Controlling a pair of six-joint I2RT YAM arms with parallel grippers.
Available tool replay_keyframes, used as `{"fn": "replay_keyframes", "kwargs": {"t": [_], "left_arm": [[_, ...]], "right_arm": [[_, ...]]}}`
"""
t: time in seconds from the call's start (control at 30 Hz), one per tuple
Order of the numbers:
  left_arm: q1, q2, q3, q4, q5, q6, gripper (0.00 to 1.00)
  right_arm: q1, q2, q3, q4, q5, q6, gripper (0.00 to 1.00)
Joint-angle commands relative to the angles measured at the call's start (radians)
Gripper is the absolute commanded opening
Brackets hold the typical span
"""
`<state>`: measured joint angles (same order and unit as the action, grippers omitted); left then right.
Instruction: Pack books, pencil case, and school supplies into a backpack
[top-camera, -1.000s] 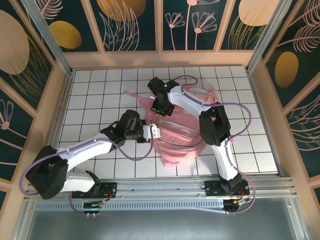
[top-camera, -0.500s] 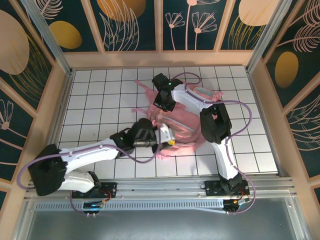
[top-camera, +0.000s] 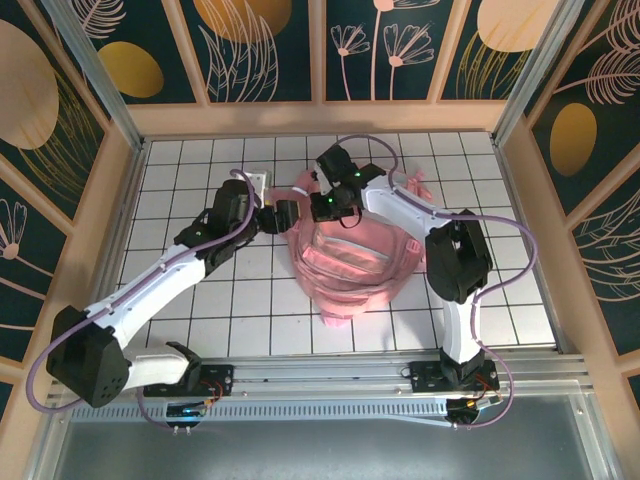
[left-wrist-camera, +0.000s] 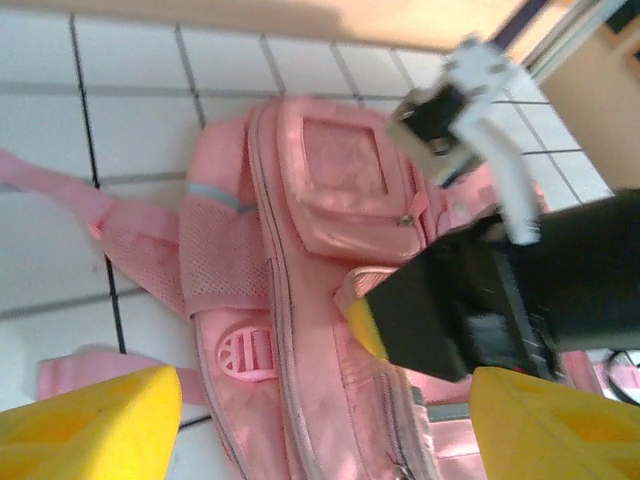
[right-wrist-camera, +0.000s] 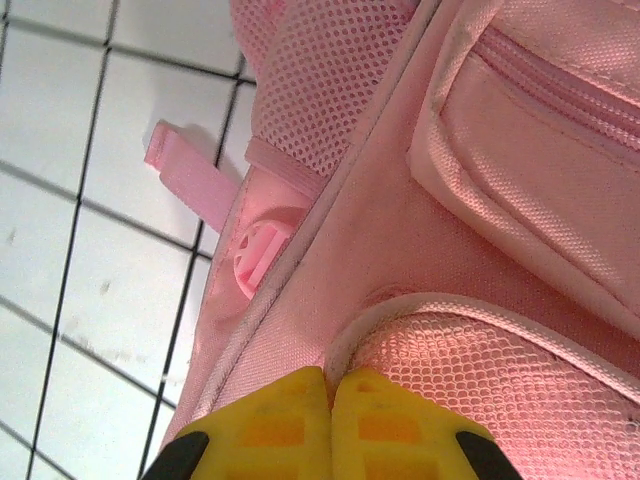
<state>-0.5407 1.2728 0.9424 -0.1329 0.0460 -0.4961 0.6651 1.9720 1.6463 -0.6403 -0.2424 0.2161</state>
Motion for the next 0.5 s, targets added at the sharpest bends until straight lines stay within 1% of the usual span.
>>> {"fn": "replay_keyframes", "kwargs": {"t": [0.0,0.07,0.1,0.13,0.2,0.3,0.37,0.47], "left_arm": [[0.049,-0.018,-0.025,-0.025,0.091,-0.183,0.76],[0.059,-0.028,-0.042,-0.031,0.092,-0.213,0.76],[0.059,-0.029,-0.051,-0.037,0.091,-0.226,0.77],[0.059,-0.026,-0.062,-0.040,0.101,-0.241,0.78],[0.059,-0.020,-0.090,-0.028,0.139,-0.277,0.78],[0.059,0.002,-0.146,0.043,0.235,-0.356,0.73],[0.054,0.042,-0.152,0.058,0.294,-0.397,0.72],[0.033,0.097,-0.124,0.028,0.278,-0.420,0.72]], "right_arm": [[0.053,-0.059,-0.021,0.118,-0.109,-0.242,0.00],[0.060,-0.065,-0.043,0.137,-0.066,-0.256,0.00],[0.060,-0.068,-0.053,0.150,-0.046,-0.246,0.09],[0.059,-0.074,-0.066,0.164,-0.019,-0.226,0.22],[0.059,-0.098,-0.084,0.176,0.008,-0.194,0.39],[0.056,-0.170,-0.121,0.167,0.064,-0.146,0.55],[0.055,-0.248,-0.184,0.171,0.137,-0.074,0.57],[0.056,-0.372,-0.303,0.167,0.249,0.043,0.57]]}}
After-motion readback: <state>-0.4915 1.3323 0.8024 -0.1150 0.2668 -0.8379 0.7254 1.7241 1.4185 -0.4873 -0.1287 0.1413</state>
